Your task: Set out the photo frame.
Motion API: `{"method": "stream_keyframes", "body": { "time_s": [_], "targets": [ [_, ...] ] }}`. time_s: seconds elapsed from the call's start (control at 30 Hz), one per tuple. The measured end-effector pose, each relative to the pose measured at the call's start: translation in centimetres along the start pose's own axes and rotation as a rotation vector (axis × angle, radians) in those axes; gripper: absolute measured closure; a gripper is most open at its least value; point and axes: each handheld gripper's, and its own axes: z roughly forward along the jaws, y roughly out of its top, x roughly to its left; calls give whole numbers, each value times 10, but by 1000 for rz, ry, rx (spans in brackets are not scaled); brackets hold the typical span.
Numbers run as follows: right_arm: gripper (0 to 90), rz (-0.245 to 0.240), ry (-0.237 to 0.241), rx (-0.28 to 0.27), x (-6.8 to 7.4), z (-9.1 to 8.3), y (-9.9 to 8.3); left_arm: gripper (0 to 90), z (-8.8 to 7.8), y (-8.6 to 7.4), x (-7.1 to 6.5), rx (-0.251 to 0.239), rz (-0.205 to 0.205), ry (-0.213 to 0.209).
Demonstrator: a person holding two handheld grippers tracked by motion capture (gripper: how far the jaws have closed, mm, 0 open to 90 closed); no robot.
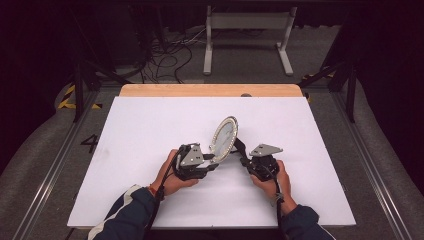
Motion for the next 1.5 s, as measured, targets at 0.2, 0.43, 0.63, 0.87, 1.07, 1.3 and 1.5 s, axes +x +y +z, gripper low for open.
{"method": "stream_keyframes", "body": {
  "time_s": [0.2,0.43,0.63,0.87,1.07,1.3,1.5],
  "targets": [
    [900,13,-3,3,-3,0,0,519,-4,-2,1,12,-6,9],
    [900,13,11,-17,-5,-4,1,367,-12,-7,2,48,-10,57],
    [877,-8,31,-51,-1,-11,4,243,-19,-11,5,81,-23,105],
    [765,-39,69,-96,8,-17,7,178,-31,-19,8,76,-56,145],
    [658,-54,90,-128,19,-22,11,138,-42,-31,1,97,-40,193],
    [580,-74,114,-134,32,-19,14,112,-55,-49,-6,77,-74,209],
    [559,-73,128,-156,38,-17,19,94,-63,-59,-10,84,-99,218]
  ]
}}
